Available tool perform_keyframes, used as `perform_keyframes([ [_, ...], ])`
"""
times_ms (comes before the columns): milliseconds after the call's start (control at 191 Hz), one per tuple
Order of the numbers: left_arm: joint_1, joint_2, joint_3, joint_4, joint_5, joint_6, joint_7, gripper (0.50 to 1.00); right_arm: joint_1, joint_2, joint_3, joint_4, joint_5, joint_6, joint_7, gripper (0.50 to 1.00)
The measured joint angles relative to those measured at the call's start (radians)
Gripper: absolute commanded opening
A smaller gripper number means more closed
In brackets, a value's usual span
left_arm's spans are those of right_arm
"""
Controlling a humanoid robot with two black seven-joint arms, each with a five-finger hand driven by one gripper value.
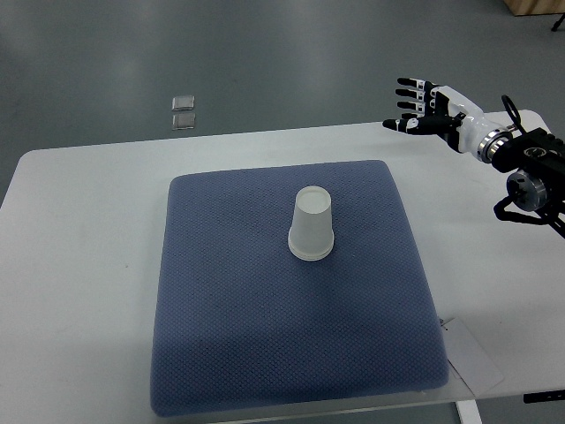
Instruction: Stack paper cups
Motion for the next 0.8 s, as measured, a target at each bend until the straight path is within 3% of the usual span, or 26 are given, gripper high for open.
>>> perform_keyframes([
  [428,0.000,0.000,0.000,0.000,0.000,0.000,0.000,1.000,-0.071,0.090,0.086,-0.014,0.190,-0.001,-0.022,0.921],
  [799,0.000,0.000,0.000,0.000,0.000,0.000,0.000,1.000,-0.103,0.179,0.140,-0.127,0.191,0.000,-0.017,0.921],
])
